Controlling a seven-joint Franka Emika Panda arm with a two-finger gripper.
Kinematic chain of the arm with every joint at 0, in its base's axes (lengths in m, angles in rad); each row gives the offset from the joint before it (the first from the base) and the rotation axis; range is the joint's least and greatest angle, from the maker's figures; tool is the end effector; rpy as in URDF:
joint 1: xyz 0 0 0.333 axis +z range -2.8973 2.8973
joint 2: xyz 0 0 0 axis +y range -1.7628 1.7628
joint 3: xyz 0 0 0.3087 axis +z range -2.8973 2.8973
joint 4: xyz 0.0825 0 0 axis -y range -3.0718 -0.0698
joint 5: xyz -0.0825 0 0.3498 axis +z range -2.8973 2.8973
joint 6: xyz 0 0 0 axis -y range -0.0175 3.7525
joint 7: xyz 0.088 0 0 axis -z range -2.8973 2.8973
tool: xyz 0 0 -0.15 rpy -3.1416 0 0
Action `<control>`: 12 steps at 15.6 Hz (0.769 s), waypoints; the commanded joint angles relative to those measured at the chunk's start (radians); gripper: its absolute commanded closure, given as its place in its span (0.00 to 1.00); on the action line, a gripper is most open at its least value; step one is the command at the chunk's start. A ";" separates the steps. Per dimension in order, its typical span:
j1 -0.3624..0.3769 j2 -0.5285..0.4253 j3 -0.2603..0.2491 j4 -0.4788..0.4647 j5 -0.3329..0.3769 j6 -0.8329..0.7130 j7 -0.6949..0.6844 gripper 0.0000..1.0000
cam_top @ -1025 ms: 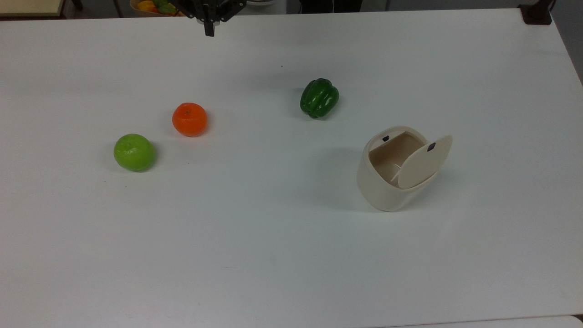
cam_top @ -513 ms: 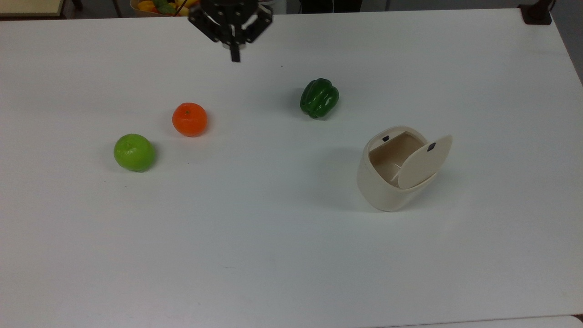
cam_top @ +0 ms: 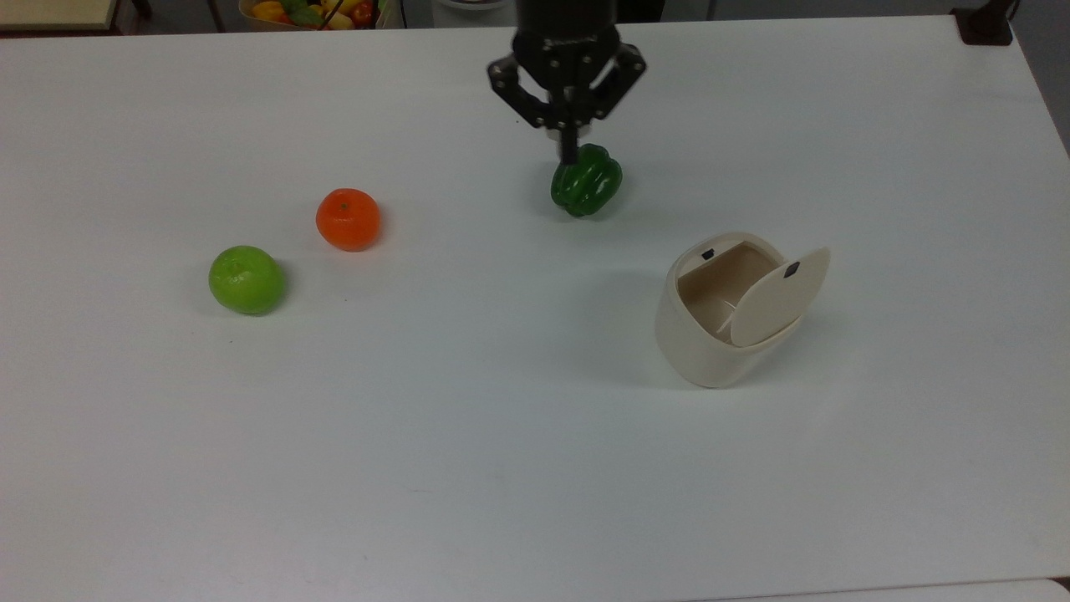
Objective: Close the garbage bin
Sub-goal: 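Move the gripper over the cream bin toward its raised lid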
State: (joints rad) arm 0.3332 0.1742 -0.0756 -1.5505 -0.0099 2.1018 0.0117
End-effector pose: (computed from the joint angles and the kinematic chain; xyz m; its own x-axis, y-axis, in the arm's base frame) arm 0.6086 0.1631 0.5439 0.8990 0.2360 0.3688 0.2468 -0.9689 0.0186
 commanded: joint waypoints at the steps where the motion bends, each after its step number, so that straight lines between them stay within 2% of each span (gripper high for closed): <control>1: 0.049 0.033 -0.010 -0.008 0.010 0.168 -0.001 1.00; 12: 0.181 0.159 -0.010 -0.008 0.008 0.538 -0.001 1.00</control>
State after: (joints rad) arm 0.4778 0.3110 -0.0745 -1.5515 -0.0099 2.5536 0.0117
